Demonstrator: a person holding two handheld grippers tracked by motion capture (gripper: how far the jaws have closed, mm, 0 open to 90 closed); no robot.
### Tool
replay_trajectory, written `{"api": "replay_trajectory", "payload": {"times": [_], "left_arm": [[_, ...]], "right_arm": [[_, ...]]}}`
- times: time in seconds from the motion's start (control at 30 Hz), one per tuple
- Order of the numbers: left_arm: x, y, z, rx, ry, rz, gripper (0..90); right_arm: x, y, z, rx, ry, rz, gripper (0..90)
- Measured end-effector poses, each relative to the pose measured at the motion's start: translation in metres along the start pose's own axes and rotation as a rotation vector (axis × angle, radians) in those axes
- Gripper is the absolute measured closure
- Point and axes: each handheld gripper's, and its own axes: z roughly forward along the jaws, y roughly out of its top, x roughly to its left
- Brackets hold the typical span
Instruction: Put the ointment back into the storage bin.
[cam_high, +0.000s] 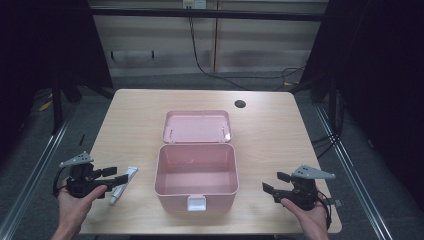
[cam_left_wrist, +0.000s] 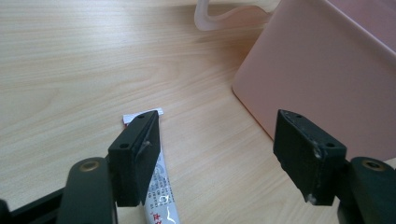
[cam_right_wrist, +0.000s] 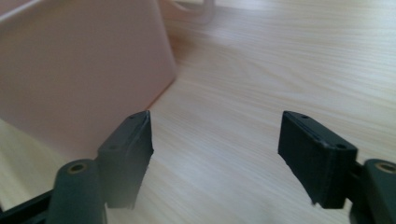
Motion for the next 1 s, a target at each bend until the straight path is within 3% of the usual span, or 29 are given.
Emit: {"api": "replay_trajectory", "payload": {"times": [0.2,0.27,0.4,0.47,0.63,0.7,0.83,0.87,0.93,1.0], "left_arm": [[-0.002,0.001,-0.002,0.012,0.004,-0.003,35.0],[-0.003,0.002,-0.003,0.023,0.01,0.011,35.6],[-0.011,0.009,-0.003,0.068,0.02,0.069,38.0],[-0.015,0.011,-0.002,0.089,0.011,0.092,39.9],[-0.019,0.014,-0.002,0.158,0.018,0.109,44.9],[-0.02,0.016,-0.003,0.179,0.027,0.113,58.2],[-0.017,0.021,-0.003,0.217,-0.006,0.09,52.7],[-0.017,0.025,-0.003,0.266,0.013,0.113,52.7],[-0.018,0.03,-0.002,0.296,0.025,0.122,52.5],[-0.018,0.034,0.001,0.324,0.008,0.127,50.0]], "right_arm": [[0.008,0.0,0.001,0.009,0.005,-0.008,27.1],[0.008,0.001,0.0,0.037,-0.004,0.001,25.8],[0.01,0.0,-0.001,0.031,-0.024,-0.013,26.3],[0.012,0.0,0.001,0.059,0.0,-0.017,26.3],[0.016,0.002,0.0,0.046,0.006,-0.036,27.0],[0.016,0.002,0.0,0.05,0.008,-0.037,27.5],[0.016,0.002,-0.001,0.043,0.006,-0.03,27.8],[0.017,0.002,-0.001,0.044,0.009,-0.032,27.8],[0.017,0.002,-0.001,0.044,0.011,-0.035,27.8],[0.017,0.002,0.0,0.05,0.017,-0.034,28.1]]}}
